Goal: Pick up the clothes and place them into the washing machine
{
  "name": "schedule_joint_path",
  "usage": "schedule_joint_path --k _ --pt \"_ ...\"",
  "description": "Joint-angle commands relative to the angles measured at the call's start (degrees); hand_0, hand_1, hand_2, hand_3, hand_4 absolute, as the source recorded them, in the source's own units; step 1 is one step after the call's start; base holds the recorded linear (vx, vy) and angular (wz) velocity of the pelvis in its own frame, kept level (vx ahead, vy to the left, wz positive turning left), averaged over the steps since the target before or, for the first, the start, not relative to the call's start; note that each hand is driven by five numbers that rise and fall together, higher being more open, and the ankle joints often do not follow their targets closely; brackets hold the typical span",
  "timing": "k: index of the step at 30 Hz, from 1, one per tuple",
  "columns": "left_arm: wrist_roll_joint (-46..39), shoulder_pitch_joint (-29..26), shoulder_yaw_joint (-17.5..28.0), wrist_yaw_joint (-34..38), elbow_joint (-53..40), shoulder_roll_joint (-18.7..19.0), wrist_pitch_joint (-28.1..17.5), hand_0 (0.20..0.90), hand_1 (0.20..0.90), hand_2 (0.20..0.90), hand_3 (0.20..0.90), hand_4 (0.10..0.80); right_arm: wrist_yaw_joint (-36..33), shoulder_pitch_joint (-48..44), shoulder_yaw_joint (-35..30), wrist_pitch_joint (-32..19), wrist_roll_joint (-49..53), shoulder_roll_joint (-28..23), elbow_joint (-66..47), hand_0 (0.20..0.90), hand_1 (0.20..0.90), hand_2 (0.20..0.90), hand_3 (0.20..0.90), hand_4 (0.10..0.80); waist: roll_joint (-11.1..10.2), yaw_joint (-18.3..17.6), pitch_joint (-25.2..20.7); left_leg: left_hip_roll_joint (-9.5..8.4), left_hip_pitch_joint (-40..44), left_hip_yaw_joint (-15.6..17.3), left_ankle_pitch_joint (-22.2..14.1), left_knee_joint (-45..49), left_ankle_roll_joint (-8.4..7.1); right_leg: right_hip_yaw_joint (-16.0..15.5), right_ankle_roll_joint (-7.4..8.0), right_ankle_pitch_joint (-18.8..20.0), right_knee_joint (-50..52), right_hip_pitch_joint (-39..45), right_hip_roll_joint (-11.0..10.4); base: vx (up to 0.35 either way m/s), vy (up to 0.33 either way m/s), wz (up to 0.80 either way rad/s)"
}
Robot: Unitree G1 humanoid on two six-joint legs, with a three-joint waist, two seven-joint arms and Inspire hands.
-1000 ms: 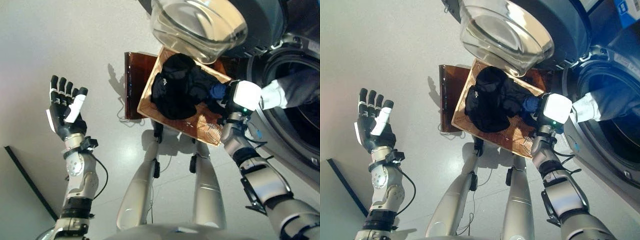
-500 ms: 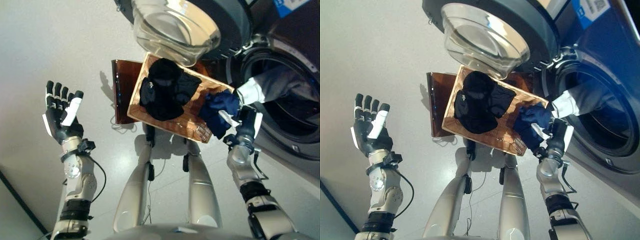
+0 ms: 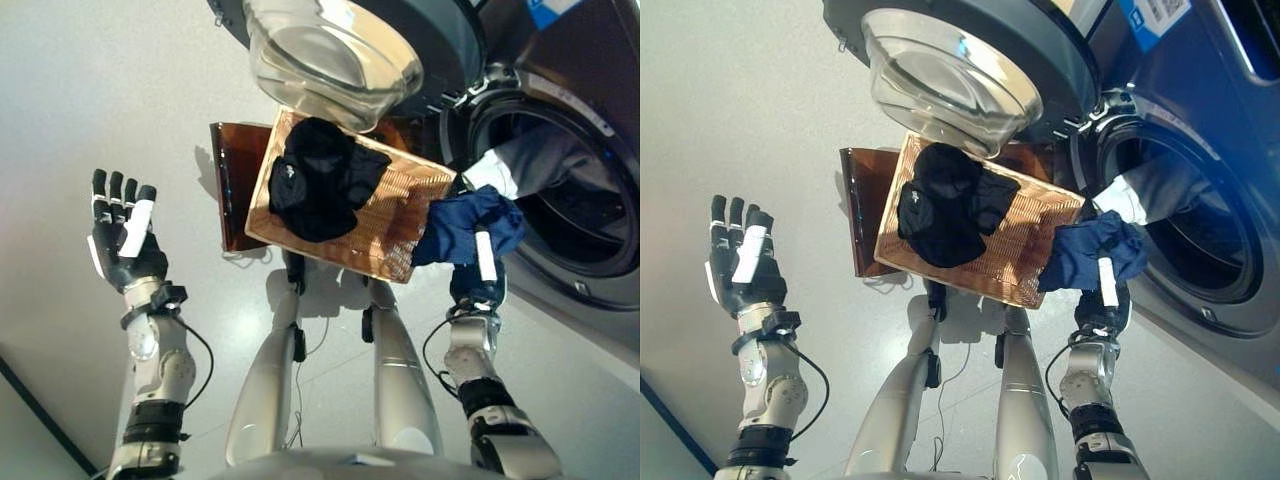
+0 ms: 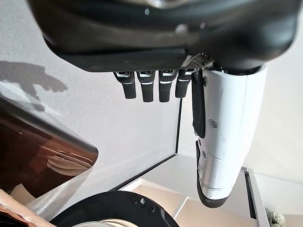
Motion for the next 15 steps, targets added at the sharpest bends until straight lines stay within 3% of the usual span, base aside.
schedule_joint_path --k 1,10,15 --pt "-0.6 2.37 4.25 -0.61 -3.92 1.89 -3.9 0.9 0.9 0.9 0.9 0.8 5.35 -0.71 -5.04 -6.38 10.49 0.85 -2.97 0.2 0.2 0.2 0.2 0.3 0.06 0.89 -3.29 -0.61 1.39 -0.12 -5.74 -0.48 -4.64 -1.85 1.97 -1.37 -5.44 1.02 -1.58 0.0 0.0 0.0" --pt "0.04 0.69 2.35 -0.19 -3.52 2.15 -4.18 0.9 0.9 0.9 0.9 0.8 3.48 -10.9 -8.49 -10.46 14.68 -2.07 1.23 0.2 0.2 0.2 0.2 0.3 1.03 2.27 -3.83 -0.76 1.13 0.01 -5.96 -0.48 -4.44 -1.47 1.9 -1.84 -5.34 0.52 -1.62 0.002 -0.002 0.0" --pt "-0.16 0.99 1.92 -0.59 -3.57 3.2 -3.96 0.9 0.9 0.9 0.9 0.8 0.07 -17.07 -11.65 -12.74 14.98 -7.35 4.65 0.2 0.2 0.2 0.2 0.3 1.57 3.0 -4.69 -0.82 0.87 -0.02 -5.74 -0.48 -4.47 -1.37 1.72 -1.89 -4.96 0.03 -1.64 -0.002 -0.007 0.01"
